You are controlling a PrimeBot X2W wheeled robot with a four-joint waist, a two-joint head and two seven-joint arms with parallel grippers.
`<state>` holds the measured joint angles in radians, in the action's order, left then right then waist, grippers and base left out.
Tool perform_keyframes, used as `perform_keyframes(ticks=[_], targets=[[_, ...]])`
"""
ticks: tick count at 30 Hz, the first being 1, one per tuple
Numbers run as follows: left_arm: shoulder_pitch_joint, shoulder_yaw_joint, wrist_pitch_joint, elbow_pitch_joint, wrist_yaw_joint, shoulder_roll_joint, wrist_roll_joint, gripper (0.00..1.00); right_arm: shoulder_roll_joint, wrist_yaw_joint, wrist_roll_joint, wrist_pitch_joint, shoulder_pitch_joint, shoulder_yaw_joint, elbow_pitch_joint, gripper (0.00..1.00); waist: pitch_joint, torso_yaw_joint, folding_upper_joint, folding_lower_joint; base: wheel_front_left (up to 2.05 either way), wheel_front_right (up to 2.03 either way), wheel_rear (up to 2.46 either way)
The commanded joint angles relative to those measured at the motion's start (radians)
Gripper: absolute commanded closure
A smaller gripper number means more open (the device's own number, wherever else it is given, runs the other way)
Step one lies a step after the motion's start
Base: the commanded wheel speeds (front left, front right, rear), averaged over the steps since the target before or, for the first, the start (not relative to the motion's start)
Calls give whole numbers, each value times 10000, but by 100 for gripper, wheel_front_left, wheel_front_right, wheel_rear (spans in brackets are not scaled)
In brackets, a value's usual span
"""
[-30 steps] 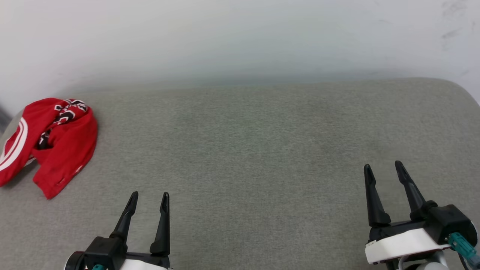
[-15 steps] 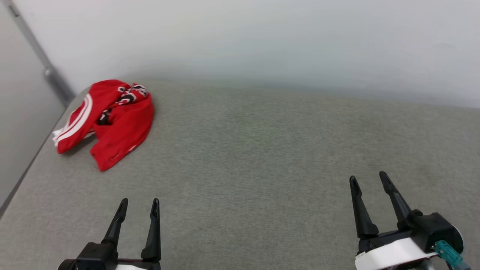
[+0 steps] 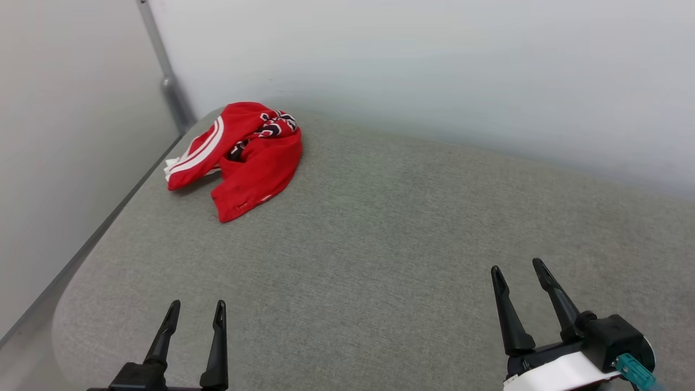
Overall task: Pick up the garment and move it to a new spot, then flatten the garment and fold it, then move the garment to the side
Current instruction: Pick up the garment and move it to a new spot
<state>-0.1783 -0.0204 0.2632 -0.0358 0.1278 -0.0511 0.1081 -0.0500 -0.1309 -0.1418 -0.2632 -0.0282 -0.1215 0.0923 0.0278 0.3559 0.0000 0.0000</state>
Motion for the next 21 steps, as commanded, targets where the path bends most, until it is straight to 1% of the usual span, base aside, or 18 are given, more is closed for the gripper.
perform_keyframes(ticks=[1, 11, 18, 21], targets=[[-54, -39, 24, -38, 3, 13, -81, 0, -6, 3, -57, -25, -159, -21, 14, 0, 92, 234, 0, 0, 0, 0, 0], [-210, -66, 24, -162, 18, 15, -378, 0, -7, 3, -247, -25, -204, -254, 126, 0, 210, 716, 0, 0, 0, 0, 0], [-243, -36, 24, -252, 24, 13, -485, 0, -7, 3, -366, -25, -177, -333, 218, 0, 175, 792, 0, 0, 0, 0, 0], [-249, 47, 24, -315, 25, -16, -636, 0, -7, 3, -199, -25, -118, -393, 285, 0, 87, 741, 0, 0, 0, 0, 0]])
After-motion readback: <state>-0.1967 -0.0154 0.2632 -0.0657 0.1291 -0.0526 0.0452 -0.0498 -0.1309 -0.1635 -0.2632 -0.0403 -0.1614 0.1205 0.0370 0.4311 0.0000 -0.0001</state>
